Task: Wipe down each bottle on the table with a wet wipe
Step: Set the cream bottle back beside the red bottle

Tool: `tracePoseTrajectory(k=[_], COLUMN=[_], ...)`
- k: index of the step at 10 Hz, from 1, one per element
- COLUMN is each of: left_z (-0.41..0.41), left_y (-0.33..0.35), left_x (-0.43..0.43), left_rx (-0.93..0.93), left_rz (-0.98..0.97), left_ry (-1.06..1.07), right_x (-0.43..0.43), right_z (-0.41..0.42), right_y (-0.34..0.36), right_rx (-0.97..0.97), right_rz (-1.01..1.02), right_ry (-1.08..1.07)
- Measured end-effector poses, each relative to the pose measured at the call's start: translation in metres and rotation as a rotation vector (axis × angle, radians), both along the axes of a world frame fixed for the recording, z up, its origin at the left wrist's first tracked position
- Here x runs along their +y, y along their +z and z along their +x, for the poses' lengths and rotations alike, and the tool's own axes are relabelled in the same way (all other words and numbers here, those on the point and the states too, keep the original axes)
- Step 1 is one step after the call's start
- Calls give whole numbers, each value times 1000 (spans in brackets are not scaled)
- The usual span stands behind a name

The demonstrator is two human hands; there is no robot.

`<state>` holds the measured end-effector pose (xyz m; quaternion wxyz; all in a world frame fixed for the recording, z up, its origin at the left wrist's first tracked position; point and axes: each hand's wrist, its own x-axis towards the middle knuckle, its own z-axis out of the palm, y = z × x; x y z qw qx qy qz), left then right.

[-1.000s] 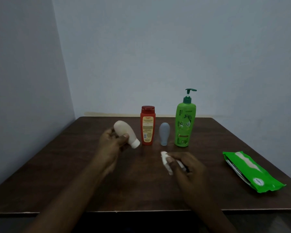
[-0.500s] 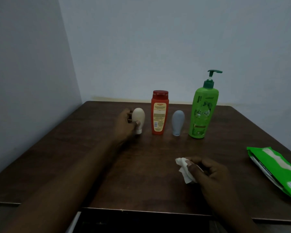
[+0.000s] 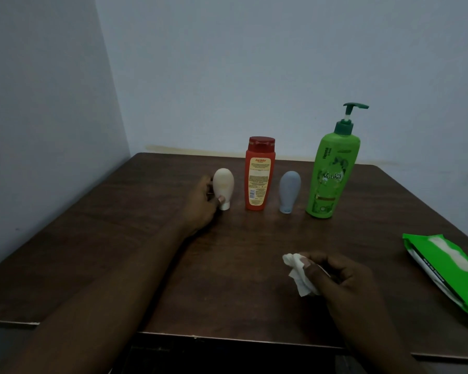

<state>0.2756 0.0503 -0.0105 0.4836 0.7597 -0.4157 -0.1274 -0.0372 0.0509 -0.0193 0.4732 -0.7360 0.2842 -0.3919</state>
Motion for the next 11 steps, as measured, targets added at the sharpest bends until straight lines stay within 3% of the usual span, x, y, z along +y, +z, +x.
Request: tracePoseTrajectory(k=[3, 5, 6, 7, 8, 9, 10, 11], left_z=[1, 9, 6, -12, -63, -121, -209, -271], left_y=[-3, -3, 1, 11, 43, 60, 62, 68], left_x=[-5, 1, 10, 18, 36, 45, 49, 48], left_rx=[28, 276, 347, 142, -192, -284, -150, 9], left_rz=[18, -96, -191, -235, -427, -462, -312, -238], left_ry=[18, -76, -1, 113, 42, -213, -596, -719], right_x=[-2, -1, -1, -6, -3, 3, 2, 15], right_z=[0, 1, 2, 4, -1, -19, -67, -120], right_y=[0, 2, 1, -1, -3, 6, 23, 41], right_rx=[47, 14, -53, -83, -139, -222, -362, -399], right_rz=[8, 33, 93, 88, 106, 70, -20, -75], right_ry=[-4, -26, -58, -74, -76, -80, -181, -279])
